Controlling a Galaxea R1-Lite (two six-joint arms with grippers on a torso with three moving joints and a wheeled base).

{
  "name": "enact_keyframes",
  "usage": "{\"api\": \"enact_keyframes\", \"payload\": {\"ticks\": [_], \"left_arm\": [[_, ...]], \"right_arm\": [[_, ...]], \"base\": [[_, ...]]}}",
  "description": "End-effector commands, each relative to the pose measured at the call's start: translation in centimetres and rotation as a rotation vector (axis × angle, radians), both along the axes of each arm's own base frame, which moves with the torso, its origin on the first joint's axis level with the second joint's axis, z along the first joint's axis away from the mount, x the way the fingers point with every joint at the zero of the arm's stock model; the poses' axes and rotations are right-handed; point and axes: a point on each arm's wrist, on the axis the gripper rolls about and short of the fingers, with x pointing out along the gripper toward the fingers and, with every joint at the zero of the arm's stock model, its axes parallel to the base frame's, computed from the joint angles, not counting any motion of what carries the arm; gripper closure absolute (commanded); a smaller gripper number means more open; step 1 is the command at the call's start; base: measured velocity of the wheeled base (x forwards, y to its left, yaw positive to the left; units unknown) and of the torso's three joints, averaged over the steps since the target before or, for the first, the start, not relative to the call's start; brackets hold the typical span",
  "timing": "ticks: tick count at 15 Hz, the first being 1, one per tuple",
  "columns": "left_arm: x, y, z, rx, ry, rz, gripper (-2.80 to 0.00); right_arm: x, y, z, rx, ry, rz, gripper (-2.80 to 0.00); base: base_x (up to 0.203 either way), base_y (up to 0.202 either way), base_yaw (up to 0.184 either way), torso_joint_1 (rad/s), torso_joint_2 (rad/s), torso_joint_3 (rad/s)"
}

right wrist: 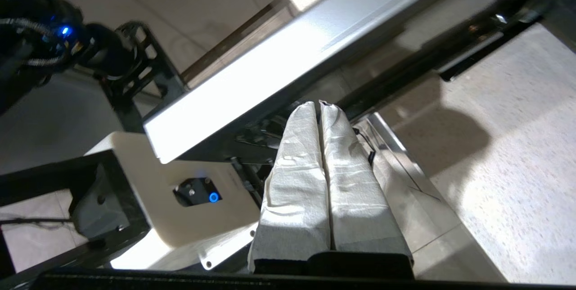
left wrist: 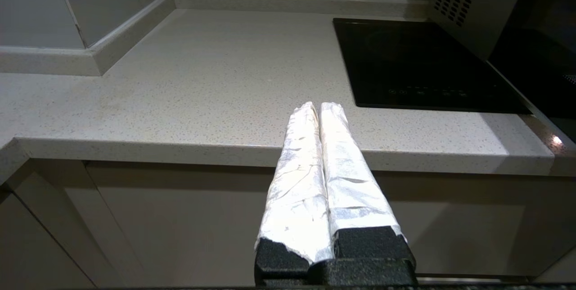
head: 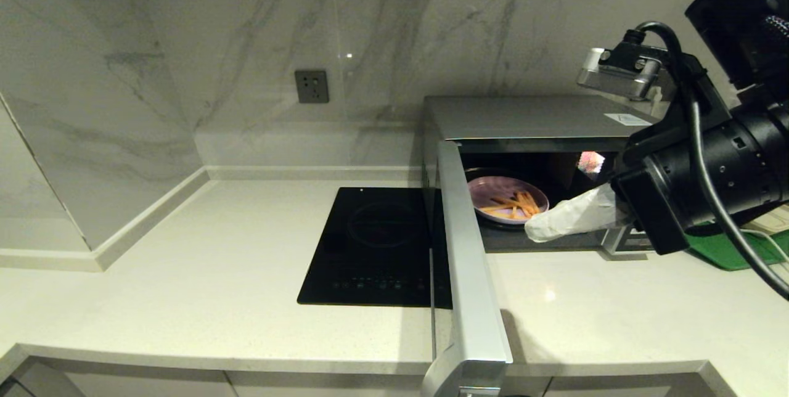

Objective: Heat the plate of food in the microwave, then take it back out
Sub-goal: Close the microwave oven

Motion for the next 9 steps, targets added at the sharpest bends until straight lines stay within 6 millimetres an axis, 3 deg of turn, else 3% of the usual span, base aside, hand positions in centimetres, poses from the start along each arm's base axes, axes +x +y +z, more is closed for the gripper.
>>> {"api": "enact_keyframes", "payload": {"ticks": [1, 6, 9], "left_arm": [[0.0, 0.0, 0.0, -0.001, 0.000, 0.001, 0.00], [0.0, 0.0, 0.0, -0.001, 0.000, 0.001, 0.00], [0.0, 0.0, 0.0, -0.001, 0.000, 0.001, 0.00]], "right_arm": [[-0.8, 1.4, -0.2, -0.026, -0.008, 0.063, 0.00], [-0.8, 4.0, 1.7, -0.029, -0.097, 0.094, 0.00], [0.3, 7.1, 0.9, -0.075, -0.088, 0.118, 0.00]], "base": [[0.000, 0.000, 0.000, 0.000, 0.00, 0.000], [0.000, 0.000, 0.000, 0.000, 0.00, 0.000], [0.000, 0.000, 0.000, 0.000, 0.00, 0.000]]}}
